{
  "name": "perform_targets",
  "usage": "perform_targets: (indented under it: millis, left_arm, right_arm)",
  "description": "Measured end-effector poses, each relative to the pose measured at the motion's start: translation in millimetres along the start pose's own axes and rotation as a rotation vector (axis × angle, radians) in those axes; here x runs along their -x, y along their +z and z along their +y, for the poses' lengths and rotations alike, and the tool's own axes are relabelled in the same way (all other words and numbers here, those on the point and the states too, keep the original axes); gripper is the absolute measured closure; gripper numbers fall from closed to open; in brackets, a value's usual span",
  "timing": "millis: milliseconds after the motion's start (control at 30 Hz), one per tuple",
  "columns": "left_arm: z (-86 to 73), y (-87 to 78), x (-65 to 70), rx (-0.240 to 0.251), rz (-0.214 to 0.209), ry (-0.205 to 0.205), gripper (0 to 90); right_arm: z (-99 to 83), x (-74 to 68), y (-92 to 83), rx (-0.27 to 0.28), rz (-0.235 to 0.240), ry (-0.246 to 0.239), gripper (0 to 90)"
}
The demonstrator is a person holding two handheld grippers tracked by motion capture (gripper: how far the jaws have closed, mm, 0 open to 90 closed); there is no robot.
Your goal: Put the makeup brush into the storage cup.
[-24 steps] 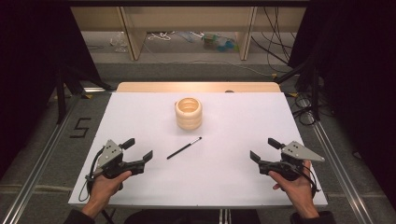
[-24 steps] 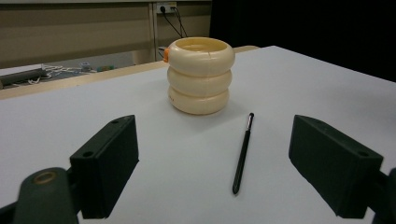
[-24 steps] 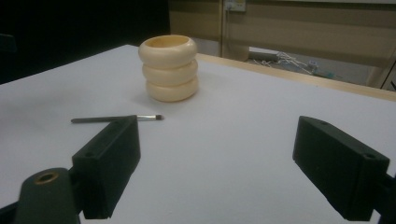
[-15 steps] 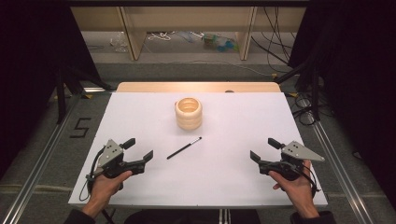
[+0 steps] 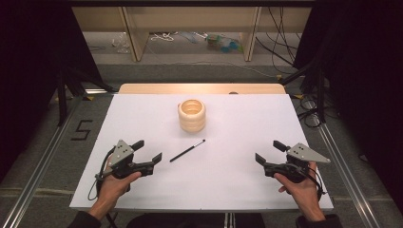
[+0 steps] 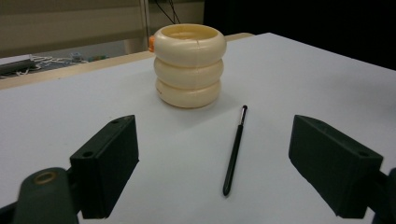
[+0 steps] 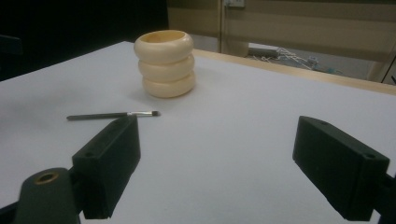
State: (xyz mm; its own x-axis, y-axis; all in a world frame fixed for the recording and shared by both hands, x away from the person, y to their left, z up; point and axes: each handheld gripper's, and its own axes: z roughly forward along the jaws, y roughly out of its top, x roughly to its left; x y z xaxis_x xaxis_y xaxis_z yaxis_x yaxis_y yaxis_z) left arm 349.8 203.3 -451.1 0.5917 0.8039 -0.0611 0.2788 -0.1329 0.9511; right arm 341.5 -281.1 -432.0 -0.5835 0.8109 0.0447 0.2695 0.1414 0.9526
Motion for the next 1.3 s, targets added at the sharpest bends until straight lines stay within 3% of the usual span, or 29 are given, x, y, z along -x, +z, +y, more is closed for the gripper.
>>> perform_targets:
  millis: [167,333,467,500,600,667,867,900,1000,1033,1200,1267,1300]
  left_arm:
    - [0.7,5.1,5.1,-0.019,-0.012,0.01,15.8]
    - [5.1,14.3,8.5,-0.058,-0.036,0.025,15.6]
    - [12.6,24.9,12.6,-0.089,-0.041,0.034,15.7]
    - [16.1,28.3,12.6,-0.101,-0.041,0.053,15.6]
    - [23.0,37.6,14.2,-0.134,-0.06,0.051,16.0]
    - [30.6,46.3,14.0,-0.173,-0.075,0.097,16.1]
    - [40.4,60.5,12.1,-0.252,-0.102,0.096,18.1]
    - [42.6,64.1,11.5,-0.276,-0.113,0.133,18.0]
    - [49.8,73.3,12.9,-0.324,-0.133,0.18,18.7]
    - [51.9,75.8,13.7,-0.345,-0.157,0.178,18.7]
    - [59.1,91.6,16.7,-0.406,-0.162,0.244,19.8]
    - [59.5,97.9,19.1,-0.428,-0.167,0.221,20.4]
    - [60.1,100.6,19.7,-0.441,-0.171,0.235,20.3]
  right_arm:
    - [1.5,-2.1,1.0,0.021,0.01,-0.029,16.1]
    - [2.2,-7.1,1.7,-0.001,0.015,-0.042,15.8]
    - [1.7,-8.1,2.1,-0.009,0.034,-0.027,15.7]
    - [1.9,-8.6,0.4,-0.037,0.029,-0.011,15.7]
    - [1.6,-7.3,0.9,-0.04,0.029,-0.013,15.7]
    - [1.3,-7.6,1.9,-0.035,0.042,-0.012,15.7]
    - [1.4,-10.6,3.5,-0.044,0.059,-0.022,15.7]
    - [0.9,-10.8,4.6,-0.031,0.066,-0.016,15.7]
    - [0.8,-10.8,4.4,-0.036,0.069,-0.014,15.7]
    - [0.8,-10.8,4.4,-0.036,0.069,-0.014,15.7]
    - [0.8,-10.0,4.0,-0.048,0.06,-0.01,15.7]
    - [1.1,-10.1,3.6,-0.05,0.061,-0.011,15.7]
    - [0.8,-10.2,4.1,-0.049,0.066,-0.013,15.8]
